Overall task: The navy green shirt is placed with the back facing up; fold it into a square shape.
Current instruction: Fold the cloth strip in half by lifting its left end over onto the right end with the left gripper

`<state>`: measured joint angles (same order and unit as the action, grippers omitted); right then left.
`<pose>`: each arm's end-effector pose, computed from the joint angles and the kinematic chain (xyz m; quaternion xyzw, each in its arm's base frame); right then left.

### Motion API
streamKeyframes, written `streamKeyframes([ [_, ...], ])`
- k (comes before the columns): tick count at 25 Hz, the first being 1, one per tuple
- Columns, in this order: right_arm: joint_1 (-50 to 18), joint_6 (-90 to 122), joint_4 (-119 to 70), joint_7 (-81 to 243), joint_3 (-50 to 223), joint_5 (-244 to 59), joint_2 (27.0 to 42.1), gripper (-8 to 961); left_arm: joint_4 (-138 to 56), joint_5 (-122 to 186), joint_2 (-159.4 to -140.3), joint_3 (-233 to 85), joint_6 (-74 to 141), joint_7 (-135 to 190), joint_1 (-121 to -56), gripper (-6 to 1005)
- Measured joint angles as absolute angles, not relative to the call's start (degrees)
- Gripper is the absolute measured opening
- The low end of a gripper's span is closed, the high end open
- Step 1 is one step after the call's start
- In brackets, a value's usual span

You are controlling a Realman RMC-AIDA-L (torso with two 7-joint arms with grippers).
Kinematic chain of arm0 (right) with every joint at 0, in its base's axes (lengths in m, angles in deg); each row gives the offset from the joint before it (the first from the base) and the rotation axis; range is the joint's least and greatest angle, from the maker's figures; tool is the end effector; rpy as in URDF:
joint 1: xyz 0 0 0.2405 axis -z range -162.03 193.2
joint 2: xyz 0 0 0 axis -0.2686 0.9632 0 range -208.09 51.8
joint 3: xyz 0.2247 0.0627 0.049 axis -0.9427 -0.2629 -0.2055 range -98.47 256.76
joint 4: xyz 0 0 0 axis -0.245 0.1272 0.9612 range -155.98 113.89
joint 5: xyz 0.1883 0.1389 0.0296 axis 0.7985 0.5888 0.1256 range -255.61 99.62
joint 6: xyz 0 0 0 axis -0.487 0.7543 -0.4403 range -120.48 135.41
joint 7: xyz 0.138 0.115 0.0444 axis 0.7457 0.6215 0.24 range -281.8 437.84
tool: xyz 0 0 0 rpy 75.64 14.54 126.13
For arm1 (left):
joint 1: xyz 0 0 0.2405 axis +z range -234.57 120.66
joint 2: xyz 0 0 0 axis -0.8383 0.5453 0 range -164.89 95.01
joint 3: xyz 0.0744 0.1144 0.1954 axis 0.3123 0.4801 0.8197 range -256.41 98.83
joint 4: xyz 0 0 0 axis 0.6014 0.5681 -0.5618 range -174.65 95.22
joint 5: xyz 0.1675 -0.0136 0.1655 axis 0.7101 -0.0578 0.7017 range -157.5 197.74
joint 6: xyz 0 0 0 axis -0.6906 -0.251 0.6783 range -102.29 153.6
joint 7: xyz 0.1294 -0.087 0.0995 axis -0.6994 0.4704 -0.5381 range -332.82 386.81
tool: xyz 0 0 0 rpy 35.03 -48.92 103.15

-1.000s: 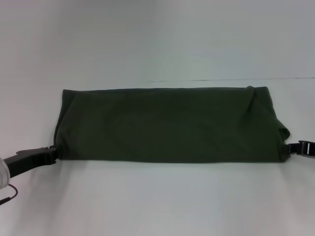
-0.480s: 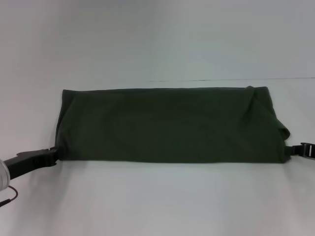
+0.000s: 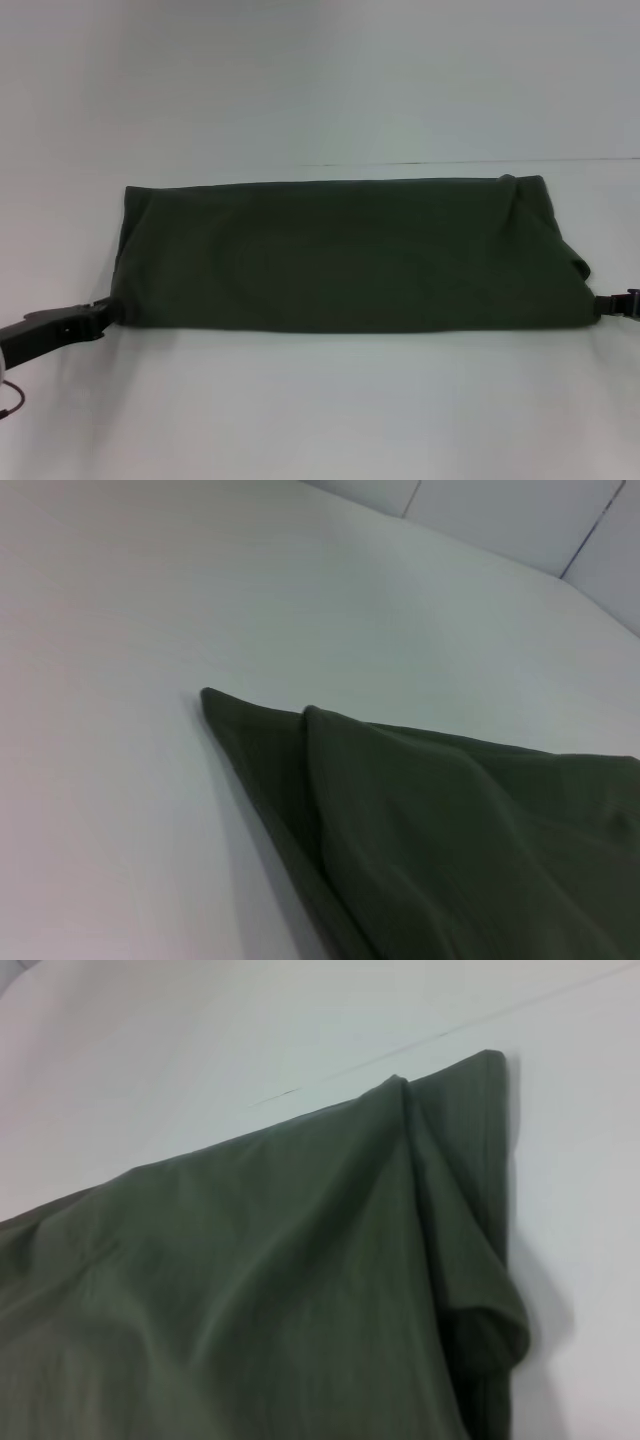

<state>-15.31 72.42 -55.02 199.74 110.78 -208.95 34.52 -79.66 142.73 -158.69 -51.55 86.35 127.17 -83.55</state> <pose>0.3674 0.3971 0.0297 -0.7417 0.5895 0.1456 0.2849 -0.3536 0.3853 -0.0080 -0.7750 -0.4943 -0.1965 0.3413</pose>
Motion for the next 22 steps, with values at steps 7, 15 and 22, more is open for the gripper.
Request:
streamKeyframes([
  [7,-14.79,73.01,-55.1,199.15,109.32,-208.94,34.27,-1,-81.98,142.79,-158.69,-51.54,87.67,128.15,-82.12,37],
  [15,-14.47,74.08,-55.15,198.78,108.86,-208.95,34.09,-1,-83.1,143.19,-158.52,-51.54,88.67,128.78,-81.49,36],
  [22,-14.06,76.01,-55.15,197.12,108.29,-206.54,34.09,0,-83.13,143.24,-158.56,-51.68,89.28,128.78,-81.3,43],
])
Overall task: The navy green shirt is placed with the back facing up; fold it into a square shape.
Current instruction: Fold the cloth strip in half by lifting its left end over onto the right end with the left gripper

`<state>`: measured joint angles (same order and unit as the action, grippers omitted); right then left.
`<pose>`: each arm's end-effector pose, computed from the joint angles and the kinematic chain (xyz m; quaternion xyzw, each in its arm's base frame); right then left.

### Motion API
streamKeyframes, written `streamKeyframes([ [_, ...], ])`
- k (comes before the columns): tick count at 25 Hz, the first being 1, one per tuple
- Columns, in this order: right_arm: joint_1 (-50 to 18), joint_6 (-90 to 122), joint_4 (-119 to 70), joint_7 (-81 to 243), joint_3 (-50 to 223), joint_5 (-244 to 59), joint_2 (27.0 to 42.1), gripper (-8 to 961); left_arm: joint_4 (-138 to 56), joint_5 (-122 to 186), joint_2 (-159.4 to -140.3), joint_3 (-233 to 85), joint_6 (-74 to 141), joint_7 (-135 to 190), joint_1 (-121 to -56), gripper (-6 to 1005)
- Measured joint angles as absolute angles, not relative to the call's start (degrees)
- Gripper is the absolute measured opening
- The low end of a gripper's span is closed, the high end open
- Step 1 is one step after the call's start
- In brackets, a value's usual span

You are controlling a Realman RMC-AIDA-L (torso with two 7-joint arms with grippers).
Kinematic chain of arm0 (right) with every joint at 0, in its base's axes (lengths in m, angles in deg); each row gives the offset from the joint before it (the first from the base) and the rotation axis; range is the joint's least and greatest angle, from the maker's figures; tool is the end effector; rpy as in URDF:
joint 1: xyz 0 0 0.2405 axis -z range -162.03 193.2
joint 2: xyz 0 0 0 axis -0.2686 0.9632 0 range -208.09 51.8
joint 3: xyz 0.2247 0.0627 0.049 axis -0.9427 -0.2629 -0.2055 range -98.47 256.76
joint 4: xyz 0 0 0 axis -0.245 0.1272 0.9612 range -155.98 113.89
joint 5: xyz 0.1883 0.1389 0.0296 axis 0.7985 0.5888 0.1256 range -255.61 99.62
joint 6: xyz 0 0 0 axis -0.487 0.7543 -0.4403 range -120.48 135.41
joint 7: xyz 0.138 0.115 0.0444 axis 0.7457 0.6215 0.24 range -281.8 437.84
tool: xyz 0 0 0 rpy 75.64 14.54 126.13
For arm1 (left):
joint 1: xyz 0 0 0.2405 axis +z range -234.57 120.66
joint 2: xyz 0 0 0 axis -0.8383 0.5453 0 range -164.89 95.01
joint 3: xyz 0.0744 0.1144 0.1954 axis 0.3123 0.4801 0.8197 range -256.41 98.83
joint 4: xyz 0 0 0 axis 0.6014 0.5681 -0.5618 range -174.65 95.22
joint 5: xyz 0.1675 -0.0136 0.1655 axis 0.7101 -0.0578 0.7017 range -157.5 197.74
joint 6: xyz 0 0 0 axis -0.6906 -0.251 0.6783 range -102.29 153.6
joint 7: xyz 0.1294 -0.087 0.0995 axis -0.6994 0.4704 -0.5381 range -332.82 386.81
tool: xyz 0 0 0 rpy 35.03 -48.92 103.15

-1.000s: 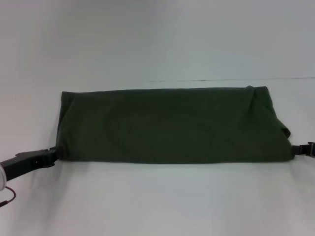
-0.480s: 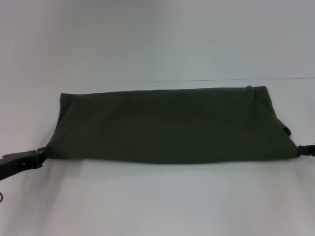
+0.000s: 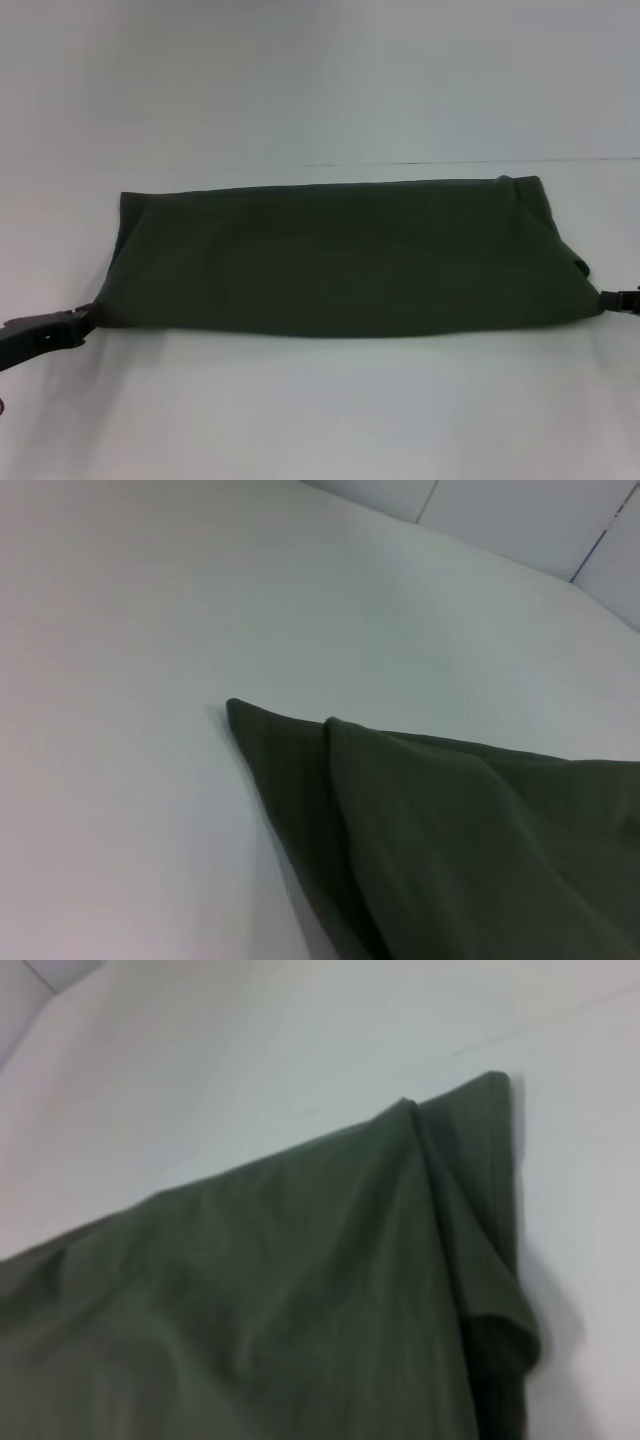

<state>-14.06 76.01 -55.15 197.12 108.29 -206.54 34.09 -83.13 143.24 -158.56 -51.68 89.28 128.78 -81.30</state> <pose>0.3664 0.3894 0.0375 -0.7429 0.5850 0.1748 0.2745 -0.3603 0.3751 0.0068 -0.7722 -0.4972 -0.1960 0.3436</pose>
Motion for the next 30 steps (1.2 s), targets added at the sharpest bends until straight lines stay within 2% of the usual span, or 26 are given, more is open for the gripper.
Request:
streamKeyframes([
  [3,-13.51,78.22,-55.26,196.01,108.1,-205.1,33.83,3,-83.14,143.25,-158.5,-53.38,90.86,128.78,-81.17,53],
  [7,-12.81,79.87,-57.38,195.19,107.03,-204.7,33.67,15,-83.14,143.24,-158.0,-58.0,94.41,129.19,-81.04,125],
  [10,-12.32,80.87,-59.8,195.05,104.59,-204.64,34.04,211,-83.2,143.23,-157.44,-60.84,97.2,131.36,-80.99,178],
  [14,-12.4,85.15,-61.76,193.53,102.29,-203.39,34.0,354,-83.24,143.77,-156.86,-61.7,101.88,136.38,-80.86,250],
  [17,-13.09,88.24,-61.85,191.62,102.52,-201.37,33.84,450,-83.33,146.11,-156.66,-61.43,104.52,140.92,-81.36,479],
  [22,-15.28,91.0,-61.42,189.47,103.79,-200.31,34.21,574,-83.17,151.9,-156.14,-60.47,106.1,149.47,-83.07,690],
  [28,-18.06,91.33,-61.48,190.44,106.58,-200.5,34.39,747,-83.01,153.94,-155.67,-59.83,106.79,156.42,-84.33,900],
  [30,-18.73,91.39,-61.67,190.63,106.58,-200.47,34.41,819,-82.85,154.47,-155.57,-59.7,106.35,158.33,-84.79,900],
])
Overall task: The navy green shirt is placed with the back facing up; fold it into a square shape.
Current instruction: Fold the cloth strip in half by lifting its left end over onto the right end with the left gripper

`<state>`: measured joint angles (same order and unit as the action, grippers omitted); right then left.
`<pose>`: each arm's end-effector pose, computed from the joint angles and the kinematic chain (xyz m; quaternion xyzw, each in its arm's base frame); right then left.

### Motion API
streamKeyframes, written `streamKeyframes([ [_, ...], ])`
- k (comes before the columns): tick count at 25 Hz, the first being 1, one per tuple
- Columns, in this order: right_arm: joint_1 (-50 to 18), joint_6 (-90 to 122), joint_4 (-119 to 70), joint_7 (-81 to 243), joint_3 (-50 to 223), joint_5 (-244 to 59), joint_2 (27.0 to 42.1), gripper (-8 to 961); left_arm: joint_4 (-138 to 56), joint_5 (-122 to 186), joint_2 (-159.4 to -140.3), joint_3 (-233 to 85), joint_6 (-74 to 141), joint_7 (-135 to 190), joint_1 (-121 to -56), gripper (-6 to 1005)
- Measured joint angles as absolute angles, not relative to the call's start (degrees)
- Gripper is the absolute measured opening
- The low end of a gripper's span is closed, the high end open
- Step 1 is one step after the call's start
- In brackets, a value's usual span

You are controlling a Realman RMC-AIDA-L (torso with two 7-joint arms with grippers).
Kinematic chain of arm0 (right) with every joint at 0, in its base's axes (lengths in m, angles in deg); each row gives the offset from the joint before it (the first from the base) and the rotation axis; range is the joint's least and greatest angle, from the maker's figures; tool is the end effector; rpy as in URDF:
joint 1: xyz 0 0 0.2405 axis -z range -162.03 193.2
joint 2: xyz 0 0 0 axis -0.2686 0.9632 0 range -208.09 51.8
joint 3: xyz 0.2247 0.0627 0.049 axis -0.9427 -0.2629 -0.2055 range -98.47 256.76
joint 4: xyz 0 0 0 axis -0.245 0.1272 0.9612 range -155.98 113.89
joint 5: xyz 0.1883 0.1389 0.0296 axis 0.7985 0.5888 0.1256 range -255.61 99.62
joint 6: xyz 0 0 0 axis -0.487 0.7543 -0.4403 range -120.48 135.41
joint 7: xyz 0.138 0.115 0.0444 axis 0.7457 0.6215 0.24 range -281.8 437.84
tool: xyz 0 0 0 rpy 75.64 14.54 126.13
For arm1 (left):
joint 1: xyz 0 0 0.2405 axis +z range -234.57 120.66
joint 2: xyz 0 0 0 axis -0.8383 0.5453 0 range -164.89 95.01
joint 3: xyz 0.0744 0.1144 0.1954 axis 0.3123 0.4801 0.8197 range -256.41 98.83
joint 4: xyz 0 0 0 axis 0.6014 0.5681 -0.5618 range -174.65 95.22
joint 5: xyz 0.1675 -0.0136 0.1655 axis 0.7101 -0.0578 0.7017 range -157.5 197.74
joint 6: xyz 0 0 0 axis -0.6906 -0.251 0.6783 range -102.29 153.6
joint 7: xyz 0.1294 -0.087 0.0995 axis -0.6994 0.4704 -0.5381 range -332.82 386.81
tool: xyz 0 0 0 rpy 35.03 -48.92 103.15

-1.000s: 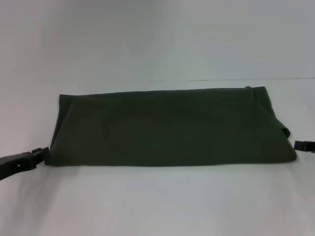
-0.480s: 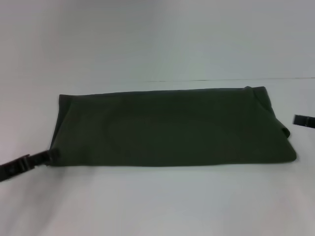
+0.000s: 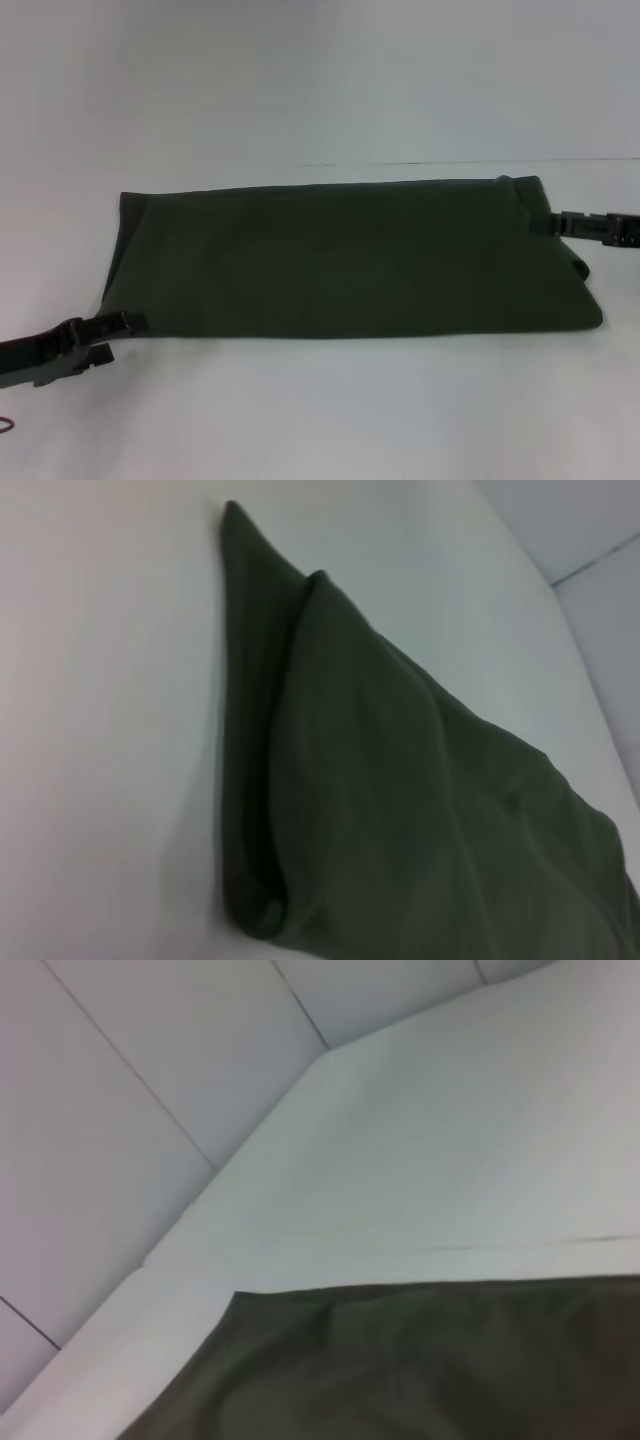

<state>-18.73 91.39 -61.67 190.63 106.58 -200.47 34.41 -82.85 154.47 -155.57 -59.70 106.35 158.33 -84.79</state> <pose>0.2804 0.4091 0.0588 -0.8290 0.4595 0.2465 0.2021 -0.3426 0.3532 0.0111 -0.6743 -0.6742 -0.2387 0.1838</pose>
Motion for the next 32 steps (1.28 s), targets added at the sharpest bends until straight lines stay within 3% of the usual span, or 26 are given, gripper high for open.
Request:
streamKeyframes([
  [2,-19.26,91.49,-61.78,190.64,106.59,-200.35,34.41,892,-82.68,155.02,-155.49,-59.47,105.79,160.07,-85.31,900],
  [7,-19.98,91.33,-61.88,190.6,106.58,-200.2,34.18,907,-82.6,155.17,-155.36,-57.37,103.82,164.59,-86.07,900],
  [32,-21.17,91.08,-62.78,190.17,105.9,-199.36,33.82,907,-80.04,158.12,-154.14,-57.81,99.79,173.86,-88.01,900],
])
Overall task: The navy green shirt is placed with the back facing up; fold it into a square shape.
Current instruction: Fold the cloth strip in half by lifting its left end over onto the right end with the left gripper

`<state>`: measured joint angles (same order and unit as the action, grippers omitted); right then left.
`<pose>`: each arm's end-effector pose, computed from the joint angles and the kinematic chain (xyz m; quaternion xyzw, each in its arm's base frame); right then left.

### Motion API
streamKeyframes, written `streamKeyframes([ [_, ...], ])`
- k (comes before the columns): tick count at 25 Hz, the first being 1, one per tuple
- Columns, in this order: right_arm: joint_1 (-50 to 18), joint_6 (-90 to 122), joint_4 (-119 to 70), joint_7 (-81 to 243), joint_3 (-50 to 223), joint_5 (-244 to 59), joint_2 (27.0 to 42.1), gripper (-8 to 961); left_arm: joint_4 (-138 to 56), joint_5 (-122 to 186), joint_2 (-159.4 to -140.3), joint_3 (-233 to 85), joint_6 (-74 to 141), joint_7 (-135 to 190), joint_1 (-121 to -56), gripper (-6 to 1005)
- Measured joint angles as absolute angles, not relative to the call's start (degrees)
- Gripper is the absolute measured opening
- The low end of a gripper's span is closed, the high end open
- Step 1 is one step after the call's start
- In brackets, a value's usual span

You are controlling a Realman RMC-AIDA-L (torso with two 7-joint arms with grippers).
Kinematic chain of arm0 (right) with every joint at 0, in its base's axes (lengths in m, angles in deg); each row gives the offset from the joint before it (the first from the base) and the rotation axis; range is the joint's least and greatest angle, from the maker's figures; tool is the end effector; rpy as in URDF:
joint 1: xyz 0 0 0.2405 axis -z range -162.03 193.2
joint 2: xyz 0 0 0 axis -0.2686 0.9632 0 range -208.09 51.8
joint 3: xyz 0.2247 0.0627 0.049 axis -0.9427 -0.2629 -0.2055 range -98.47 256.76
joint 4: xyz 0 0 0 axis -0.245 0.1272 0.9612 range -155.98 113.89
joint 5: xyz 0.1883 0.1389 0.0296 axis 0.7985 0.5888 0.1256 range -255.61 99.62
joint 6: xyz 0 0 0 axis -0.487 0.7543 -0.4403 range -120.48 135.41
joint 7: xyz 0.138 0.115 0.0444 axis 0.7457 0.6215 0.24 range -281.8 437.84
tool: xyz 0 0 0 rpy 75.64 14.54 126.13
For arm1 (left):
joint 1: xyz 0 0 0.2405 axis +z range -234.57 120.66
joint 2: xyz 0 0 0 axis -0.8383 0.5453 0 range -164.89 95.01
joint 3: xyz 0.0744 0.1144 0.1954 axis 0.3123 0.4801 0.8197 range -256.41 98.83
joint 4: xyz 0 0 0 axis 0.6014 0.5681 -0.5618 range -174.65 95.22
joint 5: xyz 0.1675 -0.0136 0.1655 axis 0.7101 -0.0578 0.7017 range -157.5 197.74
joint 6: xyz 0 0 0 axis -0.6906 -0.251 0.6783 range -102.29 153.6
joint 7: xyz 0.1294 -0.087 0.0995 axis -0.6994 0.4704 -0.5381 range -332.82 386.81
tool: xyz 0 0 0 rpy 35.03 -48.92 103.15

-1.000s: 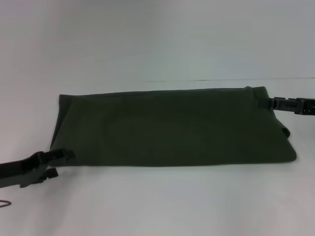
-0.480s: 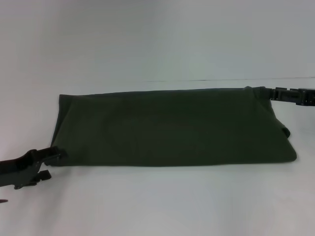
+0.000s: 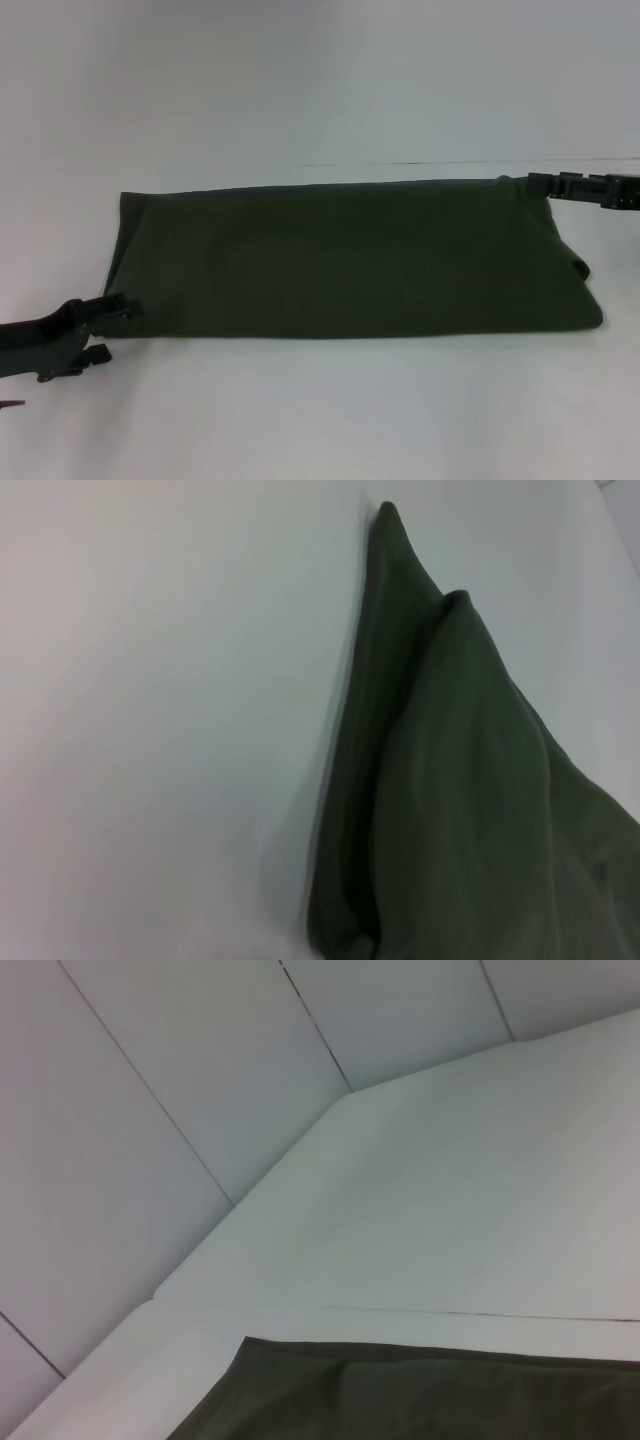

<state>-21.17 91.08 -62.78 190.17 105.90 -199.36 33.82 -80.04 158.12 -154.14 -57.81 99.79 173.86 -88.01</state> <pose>0.2614 0.4260 0.0726 -0.8372 0.4305 0.2598 0.2151 -0.3477 0.3745 0.0077 -0.5906 -0.7520 -0.2237 0.1888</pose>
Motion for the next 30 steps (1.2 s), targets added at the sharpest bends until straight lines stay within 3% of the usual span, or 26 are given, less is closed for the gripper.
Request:
streamKeyframes([
  [30,-21.25,90.48,-63.5,190.21,105.86,-197.92,33.73,906,-76.87,159.01,-153.29,-57.6,95.55,176.4,-90.64,901],
])
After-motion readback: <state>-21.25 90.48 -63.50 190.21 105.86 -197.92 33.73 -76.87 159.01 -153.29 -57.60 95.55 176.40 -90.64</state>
